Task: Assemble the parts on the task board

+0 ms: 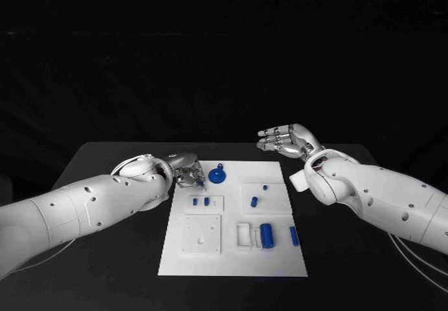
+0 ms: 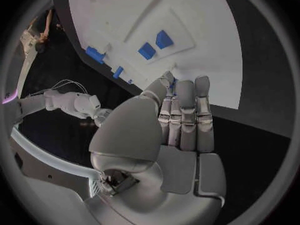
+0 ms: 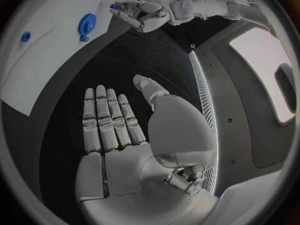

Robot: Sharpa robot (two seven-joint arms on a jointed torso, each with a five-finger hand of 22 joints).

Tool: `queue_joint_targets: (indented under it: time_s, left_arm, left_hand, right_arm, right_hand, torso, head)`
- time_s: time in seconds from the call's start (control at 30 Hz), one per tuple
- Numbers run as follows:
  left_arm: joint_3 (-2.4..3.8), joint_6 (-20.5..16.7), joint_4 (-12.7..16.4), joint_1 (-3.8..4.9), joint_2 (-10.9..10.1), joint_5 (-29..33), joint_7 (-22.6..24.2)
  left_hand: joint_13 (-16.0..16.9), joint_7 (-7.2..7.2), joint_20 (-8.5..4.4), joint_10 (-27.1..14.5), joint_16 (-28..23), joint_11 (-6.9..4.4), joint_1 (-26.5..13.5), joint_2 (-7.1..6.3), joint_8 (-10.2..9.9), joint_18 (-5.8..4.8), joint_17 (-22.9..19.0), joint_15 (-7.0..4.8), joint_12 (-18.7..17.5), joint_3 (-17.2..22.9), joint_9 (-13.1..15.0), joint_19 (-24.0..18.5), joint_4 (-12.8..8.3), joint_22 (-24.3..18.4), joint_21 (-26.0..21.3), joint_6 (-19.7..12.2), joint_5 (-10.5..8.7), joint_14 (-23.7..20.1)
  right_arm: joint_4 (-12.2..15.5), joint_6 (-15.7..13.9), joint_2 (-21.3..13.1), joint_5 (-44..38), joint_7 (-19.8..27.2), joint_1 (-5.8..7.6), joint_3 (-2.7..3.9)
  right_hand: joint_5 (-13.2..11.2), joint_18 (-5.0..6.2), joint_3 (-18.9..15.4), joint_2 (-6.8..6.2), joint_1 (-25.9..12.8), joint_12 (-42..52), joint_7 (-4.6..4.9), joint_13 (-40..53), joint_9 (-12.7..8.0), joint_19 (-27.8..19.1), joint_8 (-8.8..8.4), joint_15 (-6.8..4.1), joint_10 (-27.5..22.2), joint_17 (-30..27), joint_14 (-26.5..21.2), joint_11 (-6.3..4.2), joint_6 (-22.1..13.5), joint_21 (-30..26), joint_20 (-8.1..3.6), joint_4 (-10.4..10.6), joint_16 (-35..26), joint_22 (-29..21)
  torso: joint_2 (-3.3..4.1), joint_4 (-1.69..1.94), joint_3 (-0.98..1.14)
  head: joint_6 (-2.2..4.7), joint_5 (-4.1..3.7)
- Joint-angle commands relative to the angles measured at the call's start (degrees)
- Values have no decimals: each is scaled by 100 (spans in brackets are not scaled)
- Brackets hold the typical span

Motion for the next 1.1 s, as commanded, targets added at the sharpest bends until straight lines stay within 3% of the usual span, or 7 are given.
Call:
queue_joint_targets:
  time_s: [0.03, 0.53, 1.1]
  left_arm:
    - [-9, 37, -25, -16, 37, -144, 61]
    - [-75, 48, -81, -77, 98, -216, 78]
    - [-91, 40, -140, -99, 166, -259, 72]
  left_hand:
    - [-3, -1, 3, 1, -20, 7, 22, 37, 30, 66, -6, 11, 1, -28, 5, -3, -3, 120, -1, 34, -19, 13]
    - [-3, 1, 4, -2, -29, 8, 28, 36, 29, 65, -10, 12, 2, -34, 5, -8, -4, 121, -2, 27, -22, 8]
    - [-3, 9, 8, -20, -41, 18, 38, 38, 29, 73, -17, 18, 1, -25, 4, -9, -15, 123, 8, -1, -20, 8]
  right_arm:
    - [5, 88, 5, -57, 57, -1, 3]
    - [-5, 92, 15, -60, 60, -2, 3]
    - [-4, 89, 20, -66, 66, -4, 3]
  right_hand:
    - [37, -4, 18, -9, -49, -20, -1, -7, -4, -22, -29, 6, -32, -8, -39, -15, 32, 3, -2, -13, -30, -6]
    - [50, -3, 9, 4, -51, -20, -1, -7, -4, -24, -29, 8, -32, -9, -42, -15, 36, 4, -2, -25, -30, -6]
    - [52, -3, 21, 8, -54, -20, -2, -7, -4, -23, -28, 7, -32, -8, -42, -14, 40, 4, -2, -33, -30, -6]
  torso:
    - [1, -2, 0]
    - [-8, 9, -6]
    - [-2, 2, -2]
  head:
    - [-9, -16]
    - [-27, -33]
    - [-10, -51]
